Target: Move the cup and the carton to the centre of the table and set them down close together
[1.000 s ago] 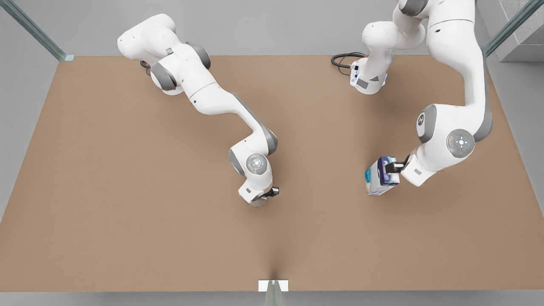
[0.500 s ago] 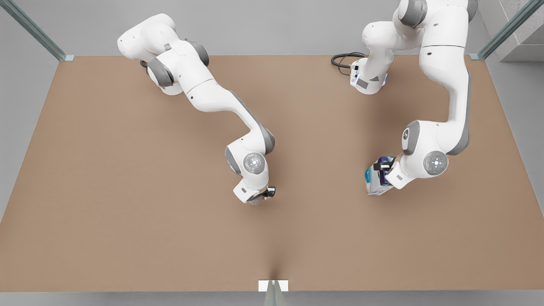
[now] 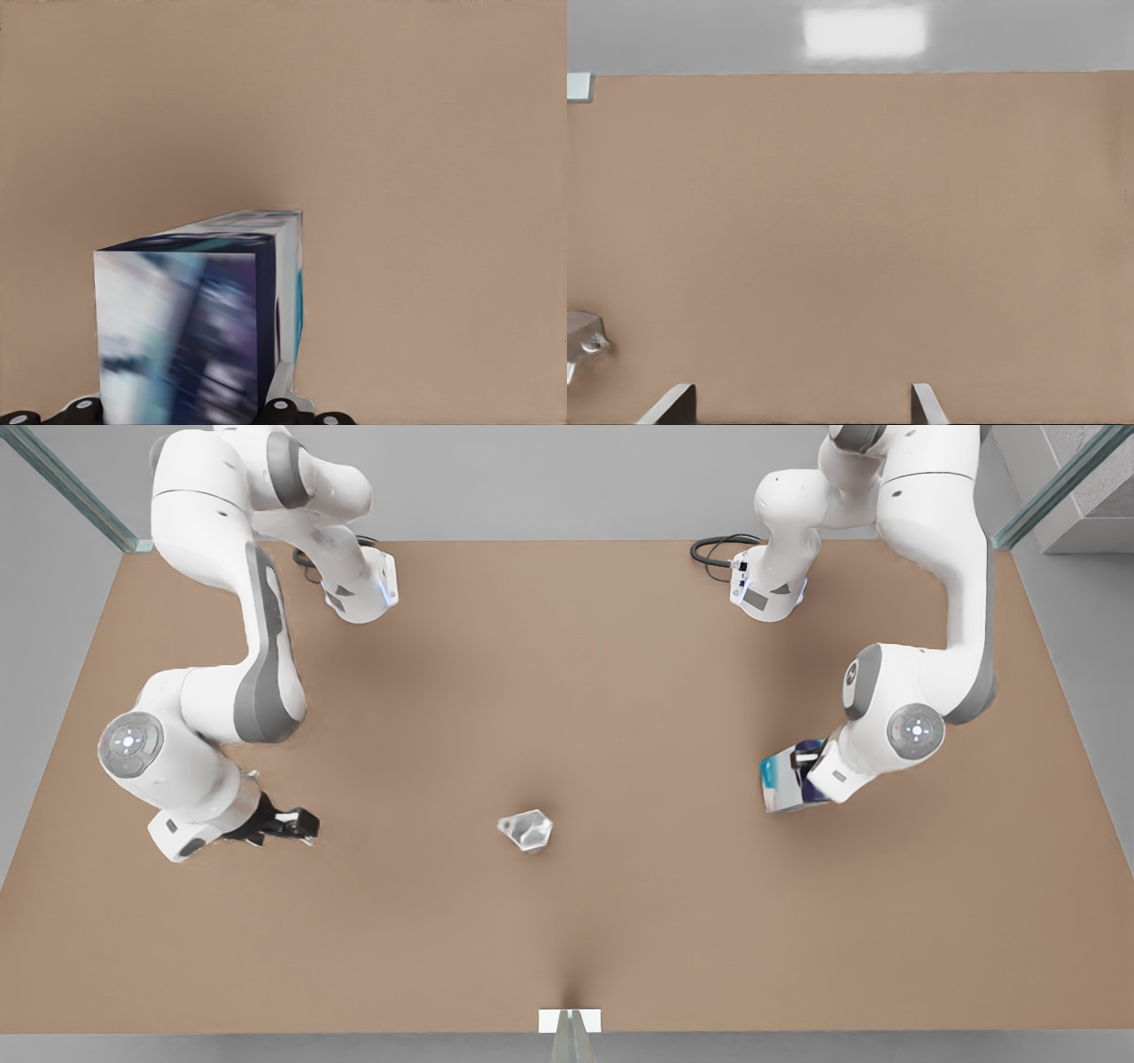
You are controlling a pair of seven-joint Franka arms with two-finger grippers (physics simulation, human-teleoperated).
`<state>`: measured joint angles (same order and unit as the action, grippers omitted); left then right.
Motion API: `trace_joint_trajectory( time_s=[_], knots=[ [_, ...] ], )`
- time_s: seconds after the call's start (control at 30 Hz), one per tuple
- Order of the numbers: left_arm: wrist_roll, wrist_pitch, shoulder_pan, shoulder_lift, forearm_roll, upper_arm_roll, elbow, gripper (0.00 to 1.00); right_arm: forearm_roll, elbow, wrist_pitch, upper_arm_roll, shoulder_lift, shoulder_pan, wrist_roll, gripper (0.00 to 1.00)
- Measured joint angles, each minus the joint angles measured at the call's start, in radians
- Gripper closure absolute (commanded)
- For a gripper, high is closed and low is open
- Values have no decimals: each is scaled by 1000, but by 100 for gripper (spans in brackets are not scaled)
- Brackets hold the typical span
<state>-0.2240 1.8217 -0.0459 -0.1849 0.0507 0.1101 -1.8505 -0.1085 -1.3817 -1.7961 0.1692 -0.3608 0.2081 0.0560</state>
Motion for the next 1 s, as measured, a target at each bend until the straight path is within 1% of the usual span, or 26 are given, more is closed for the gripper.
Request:
trace_joint_trajectory(
  time_s=[0.03, 0.07, 0.1, 0.13, 0.17, 0.23, 0.27, 0.3, 0.4, 0.5, 0.57, 0.6, 0.73, 0.77, 0.8, 1.0],
  knots=[
    [-46, -9, -31, 2, -1, 13, 24, 48, 1, 11, 43, 3, 10, -21, 6, 0],
    [-109, -55, -81, 0, -2, 21, 80, 48, 0, 11, 120, 47, 45, -16, 1, 0],
    [-171, -59, -120, -2, -4, 51, 89, 48, 1, 1, 144, 65, 72, -49, 3, 0],
    [-291, -59, -108, -10, -6, 142, 110, 48, 5, -3, 170, 28, 83, -103, 2, 0],
    [-387, -54, -120, -23, -9, 219, 123, 47, 38, -25, 177, -15, 109, -119, -1, 0],
    [-552, -49, -117, -72, -16, 337, 177, 47, 64, -1, 222, -14, 113, -119, 5, 0],
    [-640, -47, -154, -119, -21, 370, 229, 47, 77, -2, 226, -14, 118, -118, 7, 0],
    [-704, -46, -213, -160, -24, 372, 275, 47, 77, 0, 230, -13, 114, -117, 3, 0],
    [-880, 60, -340, -244, -28, 371, 315, 47, 76, 1, 202, -12, 100, -119, 7, 0],
    [-966, 68, -431, -377, -12, 370, 451, 46, 61, 1, 180, -11, 92, -147, 7, 0],
    [-982, 74, -453, -442, 13, 368, 501, 46, 61, 2, 195, -11, 94, -145, 1, 0],
    [-984, 107, -456, -463, 25, 366, 501, 46, 61, 3, 193, -10, 94, -148, 2, 0],
    [-987, 134, -463, -517, 80, 364, 501, 45, 59, 1, 196, -8, 95, -176, 7, 0],
    [-985, 134, -463, -519, 87, 364, 501, 2, 61, 1, 198, -8, 95, -173, 7, 0],
    [-985, 135, -463, -518, 89, 364, 500, 0, 61, 4, 209, -8, 97, -175, 6, 0],
    [-988, 128, -463, -513, 108, 364, 501, 0, 62, 12, 197, -10, 93, -173, 7, 0]
  ],
)
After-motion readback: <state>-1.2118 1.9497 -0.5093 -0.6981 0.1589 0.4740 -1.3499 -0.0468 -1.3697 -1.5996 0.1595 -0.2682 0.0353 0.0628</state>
